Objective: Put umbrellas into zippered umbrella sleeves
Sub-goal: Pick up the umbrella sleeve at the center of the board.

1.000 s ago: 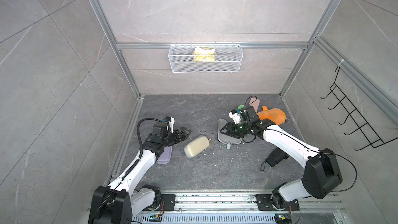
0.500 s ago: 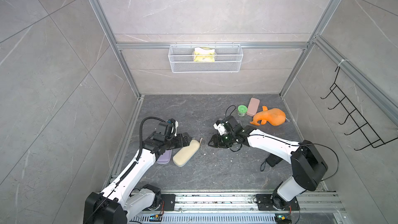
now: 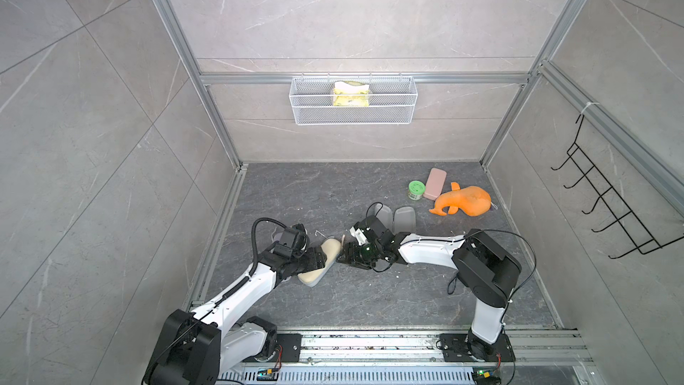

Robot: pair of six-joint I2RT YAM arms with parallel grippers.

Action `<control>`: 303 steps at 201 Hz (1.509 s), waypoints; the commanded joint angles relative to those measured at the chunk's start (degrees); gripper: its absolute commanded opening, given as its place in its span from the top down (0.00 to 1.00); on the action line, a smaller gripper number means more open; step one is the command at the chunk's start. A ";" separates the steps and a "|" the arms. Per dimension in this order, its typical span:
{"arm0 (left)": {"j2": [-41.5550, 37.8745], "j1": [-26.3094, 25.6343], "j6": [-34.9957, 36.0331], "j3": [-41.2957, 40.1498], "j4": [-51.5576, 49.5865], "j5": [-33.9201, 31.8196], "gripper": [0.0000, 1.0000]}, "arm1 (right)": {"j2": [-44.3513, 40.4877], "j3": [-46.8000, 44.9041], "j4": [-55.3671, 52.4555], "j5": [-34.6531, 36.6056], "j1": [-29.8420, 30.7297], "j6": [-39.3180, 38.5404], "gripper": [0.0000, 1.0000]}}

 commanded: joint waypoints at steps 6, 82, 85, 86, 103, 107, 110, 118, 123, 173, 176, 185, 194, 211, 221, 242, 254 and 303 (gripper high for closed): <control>4.04 -0.12 -4.14 -3.67 5.57 7.93 0.33 | 3.42 -1.17 10.44 1.44 1.30 7.30 0.34; 6.62 -0.27 -9.78 -8.17 18.10 15.59 0.49 | 8.29 -3.99 27.56 3.97 2.72 12.80 0.39; 6.73 -0.23 -9.75 -8.15 18.24 15.72 0.49 | 8.39 -3.81 27.78 3.72 2.72 12.63 0.40; 6.85 -0.25 -9.76 -8.08 18.26 15.77 0.49 | 8.42 -3.76 27.86 3.66 2.72 12.52 0.40; 7.45 -0.27 -9.58 -7.41 18.91 16.89 0.49 | 9.22 -3.35 30.35 2.15 2.72 10.40 0.50; 7.17 -0.19 -9.50 -7.32 18.89 17.00 0.48 | 9.20 -3.45 30.86 2.07 2.64 9.47 0.56; 6.86 -0.12 -9.44 -7.14 18.70 17.08 0.47 | 9.05 -3.58 31.21 2.15 2.64 8.55 0.60; 5.44 0.44 -9.22 -6.77 18.32 17.05 0.42 | 8.24 -4.38 31.78 3.03 2.59 5.64 0.68; 4.16 0.93 -9.38 -6.75 18.28 17.24 0.38 | 7.48 -4.95 31.87 4.03 2.62 3.05 0.73; -14.81 6.85 -9.67 -8.40 18.54 12.00 0.07 | -1.69 -11.24 35.94 12.99 2.59 -19.27 0.88; -15.56 6.85 -9.61 -8.53 18.54 11.48 0.06 | -2.14 -11.23 35.49 13.47 2.63 -20.17 0.89; -17.17 6.85 -9.22 -8.52 18.34 10.27 0.04 | -3.15 -11.04 34.72 14.46 2.64 -23.55 0.90; -17.84 6.85 -8.98 -8.21 17.34 9.07 0.02 | -4.19 -11.35 35.00 15.23 2.59 -25.78 0.91; -17.34 6.77 -9.01 -7.26 17.36 8.98 0.01 | -6.34 -13.27 36.73 19.40 2.72 -28.35 0.93; -16.91 6.48 -10.18 -6.72 18.08 8.96 0.01 | -7.47 -14.64 38.07 22.20 2.72 -29.43 0.95; -16.29 5.71 -13.15 -6.60 18.45 6.54 0.01 | -7.67 -14.84 37.84 24.22 2.72 -30.38 0.97; -15.99 5.65 -13.94 -6.73 17.30 4.66 0.01 | -7.21 -14.68 37.18 23.64 2.70 -29.99 0.97; -8.08 -0.97 -19.37 -7.75 29.36 1.06 0.00 | -9.25 -19.08 42.50 28.50 5.27 -29.61 0.99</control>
